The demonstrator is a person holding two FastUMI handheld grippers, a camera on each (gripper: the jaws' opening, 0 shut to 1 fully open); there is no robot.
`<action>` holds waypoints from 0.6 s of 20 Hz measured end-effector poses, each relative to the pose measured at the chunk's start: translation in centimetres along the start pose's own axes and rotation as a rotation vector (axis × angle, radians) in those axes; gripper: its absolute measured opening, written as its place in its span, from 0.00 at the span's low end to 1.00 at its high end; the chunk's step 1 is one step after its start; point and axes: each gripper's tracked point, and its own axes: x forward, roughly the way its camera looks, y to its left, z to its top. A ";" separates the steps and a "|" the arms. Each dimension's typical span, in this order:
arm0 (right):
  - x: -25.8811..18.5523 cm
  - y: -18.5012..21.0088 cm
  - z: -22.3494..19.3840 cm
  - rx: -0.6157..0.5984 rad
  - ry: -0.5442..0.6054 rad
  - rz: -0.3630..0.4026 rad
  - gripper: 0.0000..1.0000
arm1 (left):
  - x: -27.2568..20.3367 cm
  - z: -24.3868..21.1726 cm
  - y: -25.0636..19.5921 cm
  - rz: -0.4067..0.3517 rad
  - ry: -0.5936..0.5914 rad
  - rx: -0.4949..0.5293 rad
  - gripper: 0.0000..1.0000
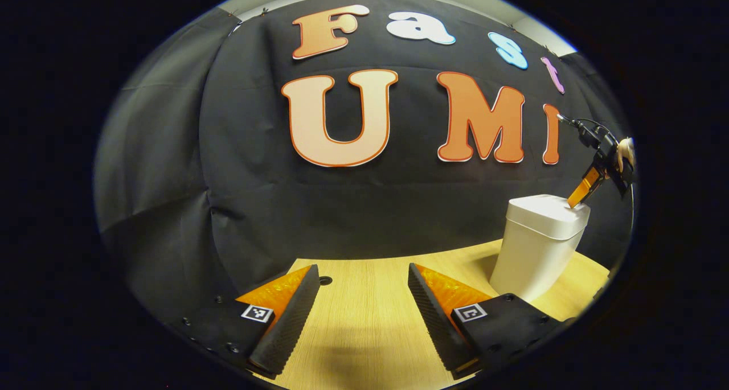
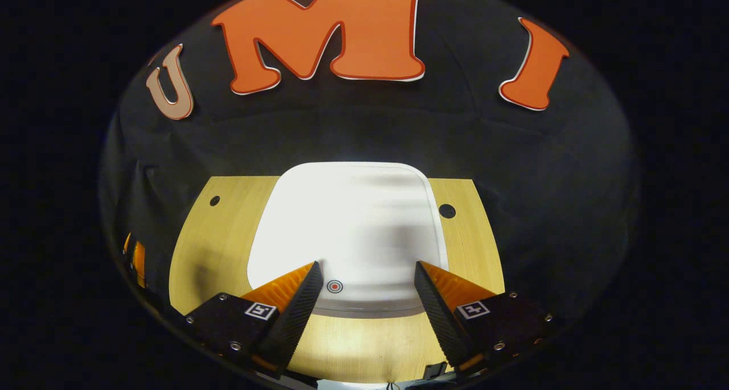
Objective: Press the lid of the desktop garbage bin to open it, pick up the crumpled paper on the desktop and throw it into the bin, then pick up the pop can on the desktop and drop it into the bin, and finally close the garbage bin lid.
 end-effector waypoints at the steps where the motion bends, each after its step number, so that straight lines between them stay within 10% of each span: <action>1: 0.1 0.0 0.0 0.003 -0.003 -0.007 0.99 | 0.0 0.2 0.0 0.000 -0.004 0.006 0.99; 12: -4.7 1.4 2.6 0.043 -0.251 -0.001 0.99 | 0.5 2.3 -0.2 0.013 -0.041 0.021 0.99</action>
